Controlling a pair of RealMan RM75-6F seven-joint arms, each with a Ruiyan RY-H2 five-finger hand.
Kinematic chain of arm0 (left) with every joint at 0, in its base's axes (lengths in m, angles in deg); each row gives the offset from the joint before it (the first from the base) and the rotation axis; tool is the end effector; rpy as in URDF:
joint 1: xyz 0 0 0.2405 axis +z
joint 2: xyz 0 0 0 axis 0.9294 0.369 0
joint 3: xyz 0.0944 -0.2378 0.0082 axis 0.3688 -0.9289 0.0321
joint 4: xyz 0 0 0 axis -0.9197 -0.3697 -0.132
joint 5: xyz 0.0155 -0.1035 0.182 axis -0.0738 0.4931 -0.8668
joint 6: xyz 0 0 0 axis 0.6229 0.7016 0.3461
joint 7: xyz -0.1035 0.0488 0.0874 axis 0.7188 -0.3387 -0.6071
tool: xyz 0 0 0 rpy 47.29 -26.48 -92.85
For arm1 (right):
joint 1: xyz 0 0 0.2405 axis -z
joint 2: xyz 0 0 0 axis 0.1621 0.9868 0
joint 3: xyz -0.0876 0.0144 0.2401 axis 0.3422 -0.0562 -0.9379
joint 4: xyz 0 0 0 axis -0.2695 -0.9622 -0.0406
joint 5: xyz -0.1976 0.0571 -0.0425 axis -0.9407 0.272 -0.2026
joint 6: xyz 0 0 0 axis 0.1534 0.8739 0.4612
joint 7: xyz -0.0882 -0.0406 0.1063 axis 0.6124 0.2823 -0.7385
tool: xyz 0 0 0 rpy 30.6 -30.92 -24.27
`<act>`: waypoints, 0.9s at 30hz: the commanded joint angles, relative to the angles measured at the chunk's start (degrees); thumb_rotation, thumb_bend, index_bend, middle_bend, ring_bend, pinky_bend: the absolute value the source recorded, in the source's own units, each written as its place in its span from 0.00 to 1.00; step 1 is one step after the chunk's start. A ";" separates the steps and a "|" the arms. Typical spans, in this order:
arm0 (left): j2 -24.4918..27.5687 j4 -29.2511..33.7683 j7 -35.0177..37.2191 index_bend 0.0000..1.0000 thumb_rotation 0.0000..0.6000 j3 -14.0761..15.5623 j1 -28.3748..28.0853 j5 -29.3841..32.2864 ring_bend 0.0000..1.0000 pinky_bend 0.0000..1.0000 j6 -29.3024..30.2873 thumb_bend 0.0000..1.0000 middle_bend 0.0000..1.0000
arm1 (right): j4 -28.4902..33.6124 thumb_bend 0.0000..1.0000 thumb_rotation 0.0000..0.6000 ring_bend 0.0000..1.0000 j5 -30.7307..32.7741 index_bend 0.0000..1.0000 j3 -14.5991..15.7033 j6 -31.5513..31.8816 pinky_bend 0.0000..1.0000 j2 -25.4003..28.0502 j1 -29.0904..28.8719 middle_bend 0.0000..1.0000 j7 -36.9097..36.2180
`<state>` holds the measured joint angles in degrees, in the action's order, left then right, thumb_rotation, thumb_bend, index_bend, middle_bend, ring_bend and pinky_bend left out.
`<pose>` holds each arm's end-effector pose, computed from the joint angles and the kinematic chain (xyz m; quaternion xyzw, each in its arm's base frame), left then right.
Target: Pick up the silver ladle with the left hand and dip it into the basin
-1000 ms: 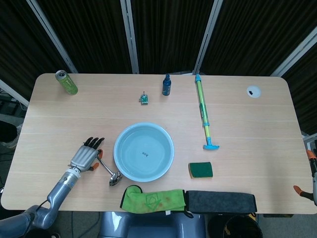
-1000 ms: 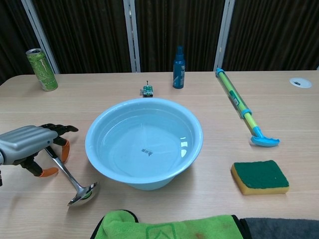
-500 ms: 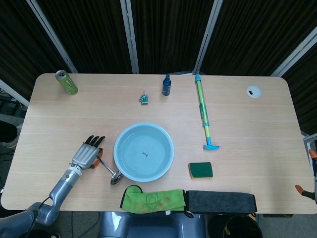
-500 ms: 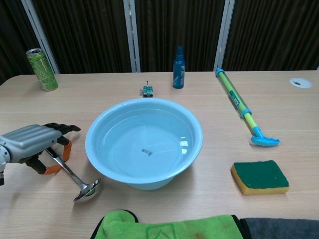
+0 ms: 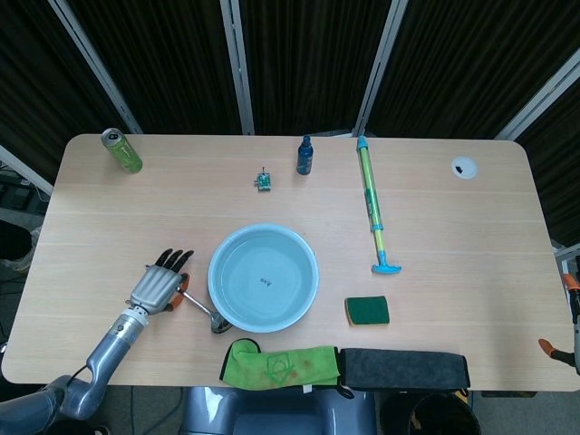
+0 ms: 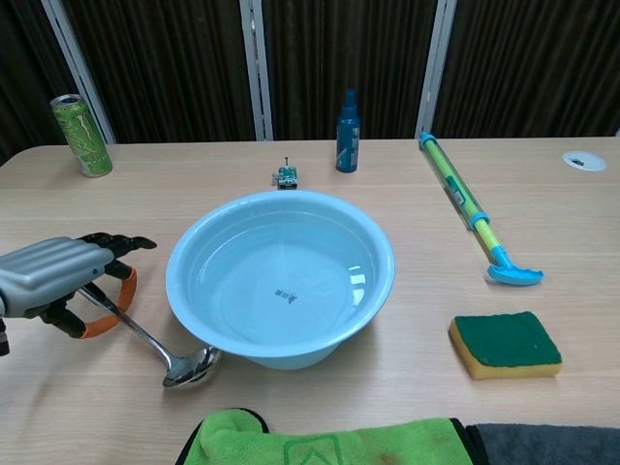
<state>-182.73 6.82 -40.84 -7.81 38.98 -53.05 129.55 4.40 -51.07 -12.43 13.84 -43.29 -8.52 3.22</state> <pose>-0.2611 0.2857 -0.0447 -0.7832 -0.3444 -0.2867 0.4310 -0.3681 -0.1556 0.1890 0.5343 -0.4044 0.3025 0.6779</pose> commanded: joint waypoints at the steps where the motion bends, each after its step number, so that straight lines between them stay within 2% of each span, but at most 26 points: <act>1: 5.33 7.65 2.53 0.56 1.00 2.26 2.45 -5.50 0.00 0.00 7.26 0.71 0.00 | 0.03 0.00 1.00 0.00 -0.16 0.01 0.15 -0.06 0.00 -0.05 0.00 0.00 0.13; 5: 8.69 12.02 3.22 0.56 1.00 3.39 3.65 -9.24 0.00 0.00 12.10 0.72 0.00 | 0.17 0.00 1.00 0.00 -0.76 0.01 0.43 0.21 0.00 -0.11 0.06 0.00 0.31; 9: 11.86 16.07 7.34 0.57 1.00 4.96 3.82 -12.25 0.00 0.00 13.75 0.73 0.00 | 0.44 0.00 1.00 0.00 -1.33 0.01 0.61 0.93 0.00 -0.11 0.34 0.00 0.27; 14: 14.11 17.94 9.13 0.57 1.00 6.07 3.99 -15.37 0.00 0.00 15.83 0.74 0.00 | 0.52 0.00 1.00 0.00 -1.86 0.01 0.87 1.28 0.00 -0.22 0.46 0.00 0.45; 19: 15.43 19.02 9.64 0.57 1.00 6.32 3.57 -17.56 0.00 0.00 16.84 0.74 0.00 | 0.52 0.00 1.00 0.00 -2.00 0.01 0.92 1.39 0.00 -0.36 0.47 0.00 0.64; 27: 18.92 22.56 14.24 0.59 1.00 6.11 0.77 -20.51 0.00 0.00 15.93 0.74 0.00 | 0.63 0.00 1.00 0.00 -2.22 0.01 1.02 1.26 0.00 -0.37 0.39 0.00 0.74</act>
<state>-164.35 28.87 -26.99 -1.41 40.26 -73.18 145.59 5.01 -53.28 -11.41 15.09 -43.67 -8.13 3.97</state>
